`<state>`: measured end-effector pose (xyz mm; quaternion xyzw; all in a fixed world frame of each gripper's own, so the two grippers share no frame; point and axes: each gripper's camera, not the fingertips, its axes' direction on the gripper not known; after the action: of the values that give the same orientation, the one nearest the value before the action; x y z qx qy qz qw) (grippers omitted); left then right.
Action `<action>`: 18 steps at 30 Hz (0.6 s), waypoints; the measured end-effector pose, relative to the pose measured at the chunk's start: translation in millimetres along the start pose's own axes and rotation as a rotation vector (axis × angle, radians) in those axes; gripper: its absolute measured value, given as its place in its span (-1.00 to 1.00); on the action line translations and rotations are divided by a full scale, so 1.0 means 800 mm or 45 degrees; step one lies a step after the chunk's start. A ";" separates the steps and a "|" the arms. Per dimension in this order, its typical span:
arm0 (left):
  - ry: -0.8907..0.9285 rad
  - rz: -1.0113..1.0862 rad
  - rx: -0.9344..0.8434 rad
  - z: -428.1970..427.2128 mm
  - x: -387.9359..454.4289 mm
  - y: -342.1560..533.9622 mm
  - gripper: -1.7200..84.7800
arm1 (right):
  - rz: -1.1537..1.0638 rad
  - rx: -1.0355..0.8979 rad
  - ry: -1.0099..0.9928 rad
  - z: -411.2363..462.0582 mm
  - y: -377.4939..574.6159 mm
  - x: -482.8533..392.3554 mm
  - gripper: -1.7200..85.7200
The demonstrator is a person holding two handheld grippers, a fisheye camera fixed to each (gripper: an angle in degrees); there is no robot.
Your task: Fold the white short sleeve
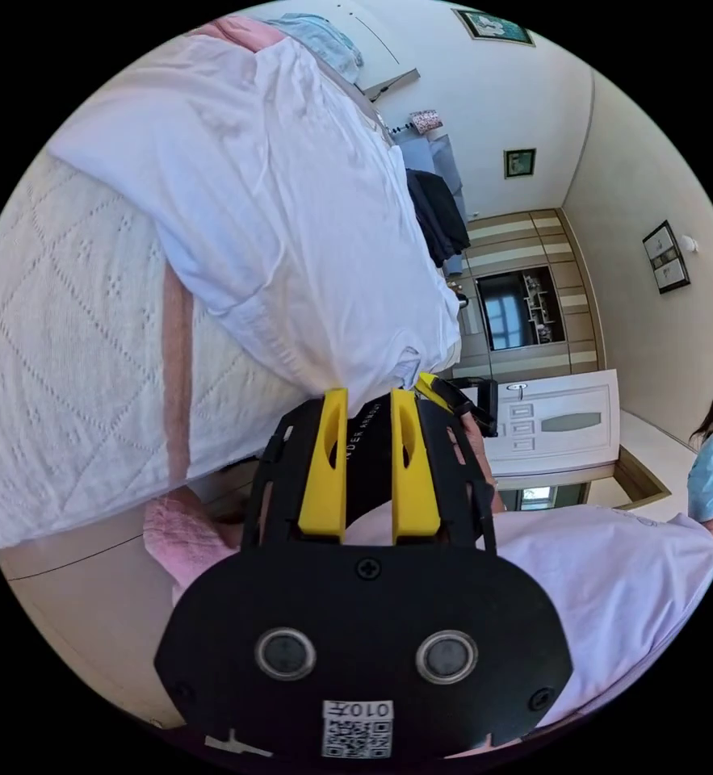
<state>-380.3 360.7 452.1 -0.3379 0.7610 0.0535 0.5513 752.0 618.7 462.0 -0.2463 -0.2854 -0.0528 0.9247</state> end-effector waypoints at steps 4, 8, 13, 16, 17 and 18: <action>-0.009 0.074 0.004 -0.009 -0.002 -0.014 -0.94 | 0.080 0.020 -0.087 -0.025 0.006 0.021 -0.76; -0.003 0.140 -0.033 -0.014 0.002 -0.020 -0.95 | 0.107 -0.001 -0.146 -0.037 0.010 0.039 -0.77; -0.086 0.058 -0.045 -0.022 -0.023 -0.013 -0.95 | 0.086 0.012 -0.227 -0.043 0.001 0.045 -0.80; -0.060 0.051 0.007 -0.032 -0.033 -0.012 -0.92 | 0.076 0.028 -0.192 -0.055 0.004 0.044 -0.86; -0.071 0.050 0.008 -0.033 -0.035 -0.013 -0.91 | 0.074 0.021 -0.184 -0.058 0.006 0.044 -0.87; -0.090 0.048 0.007 -0.033 -0.038 -0.014 -0.89 | 0.070 0.018 -0.189 -0.061 0.008 0.043 -0.88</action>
<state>-390.4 353.6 492.0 -0.3197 0.7474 0.0739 0.5777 806.5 602.2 443.8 -0.2506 -0.3468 -0.0068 0.9038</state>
